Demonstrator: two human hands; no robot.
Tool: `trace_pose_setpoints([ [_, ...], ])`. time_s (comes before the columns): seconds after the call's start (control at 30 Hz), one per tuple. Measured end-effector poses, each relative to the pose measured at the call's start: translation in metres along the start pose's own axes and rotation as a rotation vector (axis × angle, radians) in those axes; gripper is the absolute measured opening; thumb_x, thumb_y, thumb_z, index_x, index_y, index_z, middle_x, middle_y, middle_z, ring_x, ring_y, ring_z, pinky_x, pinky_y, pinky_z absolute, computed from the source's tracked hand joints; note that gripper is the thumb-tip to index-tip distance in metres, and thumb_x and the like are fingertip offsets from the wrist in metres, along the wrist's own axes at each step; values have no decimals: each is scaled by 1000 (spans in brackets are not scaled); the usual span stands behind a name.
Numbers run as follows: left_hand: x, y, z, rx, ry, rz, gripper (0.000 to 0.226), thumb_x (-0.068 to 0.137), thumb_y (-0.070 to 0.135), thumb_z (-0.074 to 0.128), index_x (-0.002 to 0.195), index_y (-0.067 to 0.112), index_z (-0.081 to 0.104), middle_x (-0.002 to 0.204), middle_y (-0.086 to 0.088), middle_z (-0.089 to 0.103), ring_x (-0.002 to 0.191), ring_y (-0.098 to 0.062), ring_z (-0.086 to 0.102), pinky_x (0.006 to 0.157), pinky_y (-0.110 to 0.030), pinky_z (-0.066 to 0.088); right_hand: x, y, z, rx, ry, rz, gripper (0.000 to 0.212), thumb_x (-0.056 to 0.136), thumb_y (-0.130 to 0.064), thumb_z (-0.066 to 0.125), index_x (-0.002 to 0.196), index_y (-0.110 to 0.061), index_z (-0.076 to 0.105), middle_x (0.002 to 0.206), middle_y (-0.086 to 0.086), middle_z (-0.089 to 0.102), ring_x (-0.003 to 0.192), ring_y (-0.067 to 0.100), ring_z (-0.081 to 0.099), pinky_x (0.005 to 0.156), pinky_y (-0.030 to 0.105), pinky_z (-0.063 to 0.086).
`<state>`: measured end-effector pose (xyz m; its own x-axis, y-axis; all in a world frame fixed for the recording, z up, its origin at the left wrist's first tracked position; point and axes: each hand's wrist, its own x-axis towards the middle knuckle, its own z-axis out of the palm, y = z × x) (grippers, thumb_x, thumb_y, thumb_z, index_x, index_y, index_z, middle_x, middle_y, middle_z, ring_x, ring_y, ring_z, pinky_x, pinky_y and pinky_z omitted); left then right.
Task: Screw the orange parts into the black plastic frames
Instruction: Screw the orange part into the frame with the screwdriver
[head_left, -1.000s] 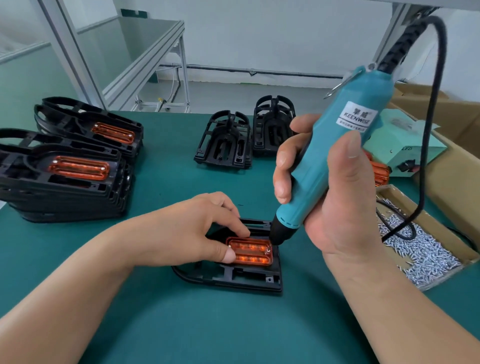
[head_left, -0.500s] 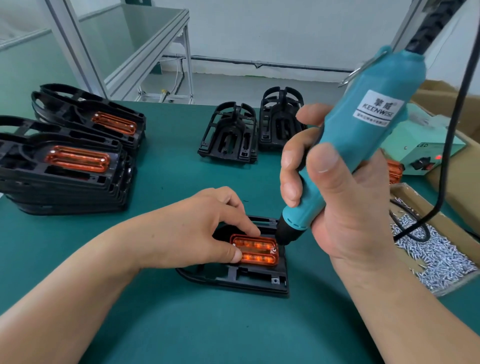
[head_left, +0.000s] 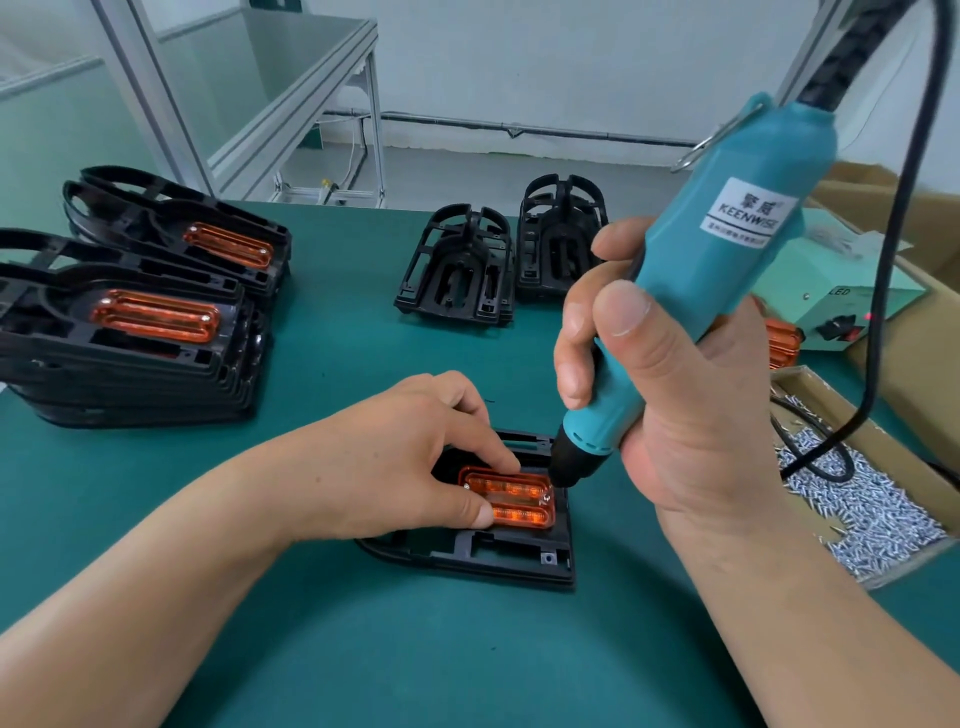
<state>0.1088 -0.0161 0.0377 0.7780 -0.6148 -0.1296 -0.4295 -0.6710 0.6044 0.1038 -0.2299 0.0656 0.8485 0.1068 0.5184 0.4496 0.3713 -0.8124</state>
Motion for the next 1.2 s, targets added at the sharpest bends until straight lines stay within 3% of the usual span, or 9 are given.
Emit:
trace_pose_setpoints([
  [0.3, 1, 1, 2, 23, 17, -7, 41, 83, 52, 81, 122, 53, 69, 116, 27, 45, 121, 4, 42, 102, -27, 41, 1, -2, 0, -11, 17, 14, 15, 93, -15, 68, 106, -16, 61, 75, 8, 53, 48, 23, 49, 55, 29, 43],
  [0.53, 0, 1, 7, 83, 63, -2, 41, 80, 60, 78, 120, 53, 69, 115, 28, 44, 119, 4, 41, 98, -28, 44, 0, -4, 3, 5, -23, 7, 13, 94, -14, 66, 104, -16, 59, 70, 7, 52, 47, 23, 47, 55, 28, 43],
  [0.7, 4, 14, 17, 131, 145, 89, 39, 85, 62, 71, 122, 49, 68, 117, 25, 46, 121, -2, 40, 104, -28, 40, -2, -6, 2, 9, -35, 0, 14, 95, -15, 63, 107, -13, 57, 74, 9, 57, 47, 22, 50, 54, 28, 44],
  [0.97, 11, 26, 32, 143, 208, 103, 24, 90, 52, 72, 111, 42, 71, 121, 22, 44, 124, -6, 38, 107, -29, 36, 1, -12, -7, 73, 48, -37, 13, 97, -17, 60, 110, -13, 57, 79, 3, 62, 49, 19, 51, 53, 27, 43],
  [1.2, 11, 28, 27, -68, 258, 100, 9, 90, 44, 77, 86, 42, 69, 117, 22, 56, 126, -7, 44, 103, -27, 38, 2, -12, -10, 152, 121, -75, 8, 100, -19, 58, 108, -16, 57, 80, 1, 62, 52, 16, 53, 52, 26, 43],
])
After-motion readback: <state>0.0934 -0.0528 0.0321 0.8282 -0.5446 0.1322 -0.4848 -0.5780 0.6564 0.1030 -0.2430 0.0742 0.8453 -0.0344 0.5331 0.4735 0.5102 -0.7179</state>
